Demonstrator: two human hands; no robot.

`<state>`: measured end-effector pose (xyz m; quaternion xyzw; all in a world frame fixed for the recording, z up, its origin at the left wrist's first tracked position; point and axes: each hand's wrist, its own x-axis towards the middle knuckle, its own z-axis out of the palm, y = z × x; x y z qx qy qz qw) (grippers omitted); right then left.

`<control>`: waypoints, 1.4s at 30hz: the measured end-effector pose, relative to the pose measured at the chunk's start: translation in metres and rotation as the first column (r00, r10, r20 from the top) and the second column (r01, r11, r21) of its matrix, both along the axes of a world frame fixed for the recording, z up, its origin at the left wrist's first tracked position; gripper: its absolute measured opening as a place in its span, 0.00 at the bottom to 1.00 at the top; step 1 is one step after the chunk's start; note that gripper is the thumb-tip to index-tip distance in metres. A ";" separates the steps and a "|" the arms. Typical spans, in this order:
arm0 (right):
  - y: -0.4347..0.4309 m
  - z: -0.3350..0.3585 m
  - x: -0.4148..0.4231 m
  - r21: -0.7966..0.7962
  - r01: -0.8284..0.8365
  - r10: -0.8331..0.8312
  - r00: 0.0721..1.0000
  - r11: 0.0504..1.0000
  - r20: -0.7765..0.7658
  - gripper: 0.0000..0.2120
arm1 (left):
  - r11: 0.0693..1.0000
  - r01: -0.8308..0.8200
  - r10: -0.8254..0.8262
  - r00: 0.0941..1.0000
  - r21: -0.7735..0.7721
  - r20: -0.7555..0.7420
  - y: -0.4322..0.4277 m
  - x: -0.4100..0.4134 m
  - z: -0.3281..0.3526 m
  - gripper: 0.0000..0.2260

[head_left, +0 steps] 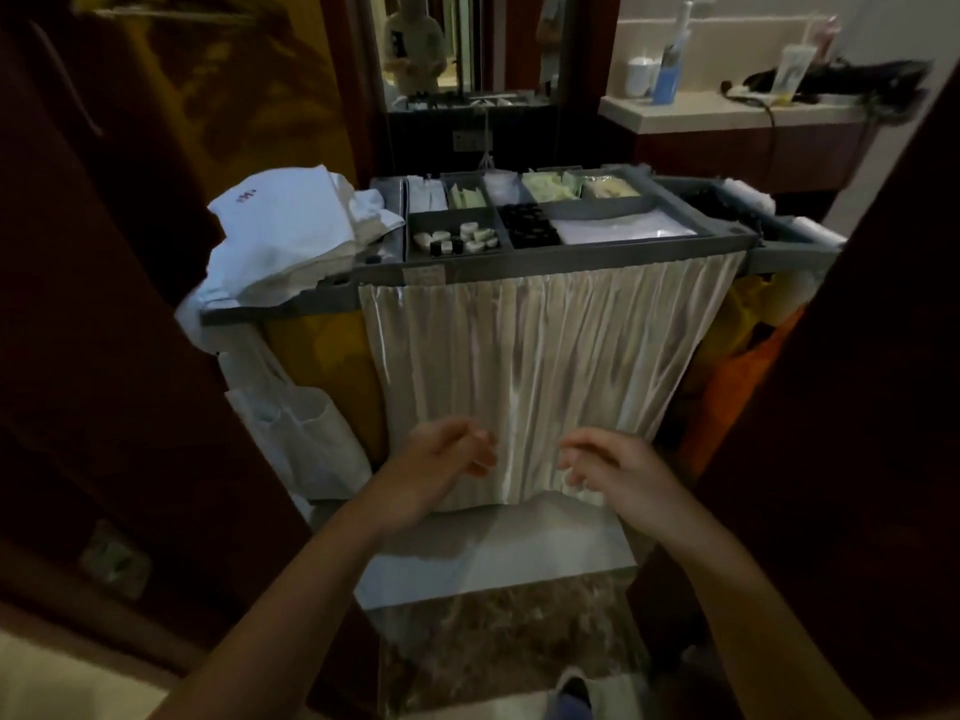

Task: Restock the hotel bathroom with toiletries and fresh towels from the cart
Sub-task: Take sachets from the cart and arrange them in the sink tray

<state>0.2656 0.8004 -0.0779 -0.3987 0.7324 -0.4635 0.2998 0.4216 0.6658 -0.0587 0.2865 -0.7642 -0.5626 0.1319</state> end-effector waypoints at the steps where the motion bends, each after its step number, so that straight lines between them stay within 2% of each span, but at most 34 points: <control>1: -0.013 -0.001 -0.010 0.011 -0.009 0.009 1.000 1.000 -0.011 0.08 | 0.999 0.028 -0.027 0.999 -0.024 0.030 -0.011 -0.009 0.001 0.09; 4: -0.053 -0.004 -0.047 0.006 -0.058 0.059 0.998 0.998 -0.031 0.08 | 0.989 0.115 -0.105 0.989 -0.095 0.102 -0.048 -0.045 0.009 0.09; 11: -0.135 0.010 -0.161 -0.031 -0.121 0.120 0.992 0.992 -0.035 0.08 | 0.967 0.077 -0.035 0.984 -0.242 0.173 -0.124 -0.150 0.023 0.08; 20: -0.219 0.019 -0.267 -0.070 -0.191 0.187 0.980 0.979 -0.062 0.09 | 0.970 0.005 0.021 0.994 -0.242 0.108 -0.187 -0.244 0.025 0.08; 25: -0.258 0.014 -0.321 -0.093 -0.118 0.116 0.993 0.989 -0.032 0.11 | 0.965 -0.017 0.045 0.994 -0.261 0.101 -0.235 -0.290 0.024 0.08; 28: -0.287 0.009 -0.355 -0.070 -0.096 0.093 0.995 0.993 -0.043 0.12 | 0.953 0.008 0.027 0.993 -0.303 0.112 -0.276 -0.321 0.022 0.08; 33: -0.351 0.018 -0.415 0.024 -0.122 0.124 0.983 0.992 -0.133 0.08 | 0.958 0.052 -0.017 0.992 -0.282 0.124 -0.355 -0.375 0.020 0.07; 38: -0.416 0.034 -0.472 0.054 -0.095 0.103 0.981 0.994 -0.167 0.08 | 0.955 0.048 -0.010 0.992 -0.291 0.129 -0.423 -0.444 0.020 0.06; 42: -0.443 0.030 -0.508 0.102 -0.066 0.084 0.980 0.993 -0.179 0.07 | 0.961 0.045 -0.011 0.992 -0.271 0.126 -0.457 -0.499 0.016 0.10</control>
